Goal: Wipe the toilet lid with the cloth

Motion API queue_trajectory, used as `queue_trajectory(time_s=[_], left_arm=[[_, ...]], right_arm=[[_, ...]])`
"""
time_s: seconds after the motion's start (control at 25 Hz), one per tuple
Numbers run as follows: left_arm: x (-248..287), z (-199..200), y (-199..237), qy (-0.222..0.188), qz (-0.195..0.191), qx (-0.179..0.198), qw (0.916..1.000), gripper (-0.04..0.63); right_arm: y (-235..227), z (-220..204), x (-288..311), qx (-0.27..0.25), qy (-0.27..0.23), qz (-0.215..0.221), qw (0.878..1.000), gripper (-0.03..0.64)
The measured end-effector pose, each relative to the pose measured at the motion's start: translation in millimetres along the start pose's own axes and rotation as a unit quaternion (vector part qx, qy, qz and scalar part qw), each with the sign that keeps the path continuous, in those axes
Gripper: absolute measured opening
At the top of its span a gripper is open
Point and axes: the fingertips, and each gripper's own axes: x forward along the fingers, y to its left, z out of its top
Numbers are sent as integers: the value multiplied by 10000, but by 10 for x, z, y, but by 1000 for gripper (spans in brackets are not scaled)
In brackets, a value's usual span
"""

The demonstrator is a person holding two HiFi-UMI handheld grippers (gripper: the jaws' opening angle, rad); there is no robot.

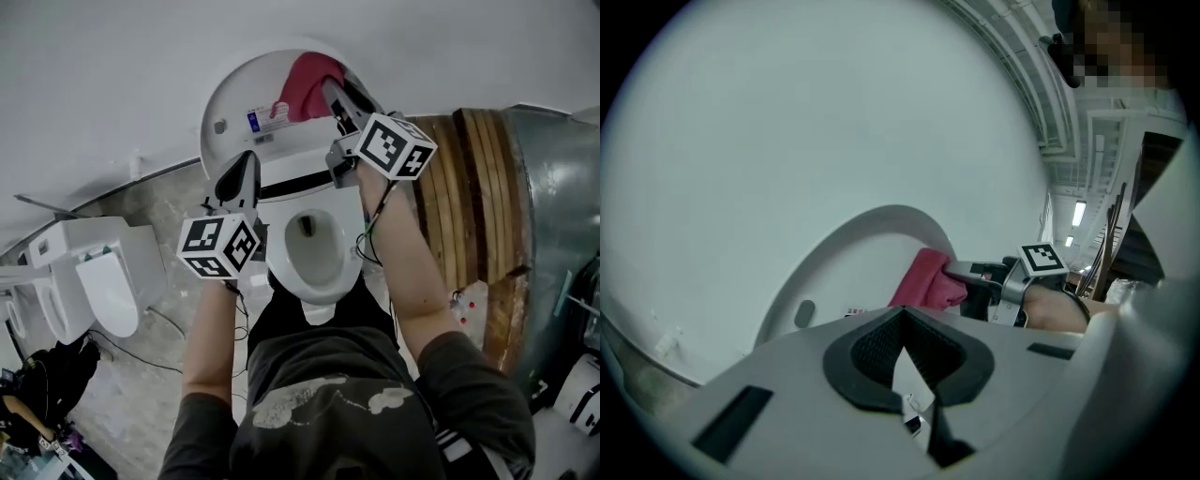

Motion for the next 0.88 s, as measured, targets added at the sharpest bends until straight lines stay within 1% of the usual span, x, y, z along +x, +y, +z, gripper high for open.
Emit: queue_trajectory(time_s=[0.2,0.32,0.4,0.52,0.64,0.76,0.88], left_arm=[[238,-105,-178,26,-23,-16,10000,6],[298,-130,-117,0,8,-152,9999,6],[293,-75,15,-94,98,-240,9996,8],[227,69,247,-270,283,-192,9991,6],[89,142,470,-403,444,-227,9979,6],[-50,110,638,-418,624,-198,9970,6],[-188,35,796,-361,709,-229,9966,6]], right_arm=[[-353,-179,-138,198,214,-208,9994,67],[-340,-344,-145,180,445,-131,9988,67],[-198,-487,-112,74,653,67,9978,67],[134,-734,-11,-37,907,450,9949,67],[511,-1057,152,-84,1172,823,9897,67],[819,-1339,314,-169,1414,1141,9832,67],[1034,-1549,483,-271,1551,1304,9789,67]])
